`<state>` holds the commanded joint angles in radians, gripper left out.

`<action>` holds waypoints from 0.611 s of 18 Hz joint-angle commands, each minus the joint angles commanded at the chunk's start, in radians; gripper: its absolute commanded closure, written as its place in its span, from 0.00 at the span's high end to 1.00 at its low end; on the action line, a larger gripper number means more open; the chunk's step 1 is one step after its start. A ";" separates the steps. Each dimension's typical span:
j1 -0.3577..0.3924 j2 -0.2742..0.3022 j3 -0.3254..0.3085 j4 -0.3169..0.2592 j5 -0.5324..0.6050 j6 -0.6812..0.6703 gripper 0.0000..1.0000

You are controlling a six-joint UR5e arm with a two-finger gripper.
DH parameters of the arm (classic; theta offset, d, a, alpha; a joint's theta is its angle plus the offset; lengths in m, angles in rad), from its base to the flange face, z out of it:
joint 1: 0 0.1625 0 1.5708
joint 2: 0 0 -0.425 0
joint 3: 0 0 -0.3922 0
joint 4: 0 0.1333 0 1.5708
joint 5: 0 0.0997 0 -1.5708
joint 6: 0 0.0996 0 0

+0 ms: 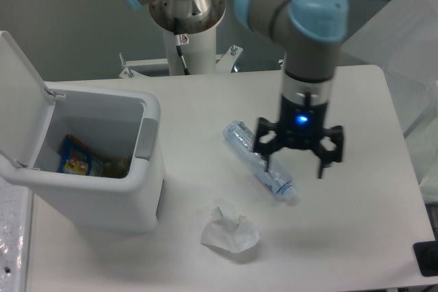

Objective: Open the trash can
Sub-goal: 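Lift the gripper away from the open trash can toward the bottle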

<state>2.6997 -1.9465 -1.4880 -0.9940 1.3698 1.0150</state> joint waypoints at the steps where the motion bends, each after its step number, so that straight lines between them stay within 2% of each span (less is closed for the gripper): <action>1: 0.003 -0.009 0.000 0.000 0.003 0.043 1.00; 6: -0.003 -0.012 -0.020 0.000 0.067 0.158 1.00; 11: -0.005 -0.012 -0.031 0.000 0.075 0.168 1.00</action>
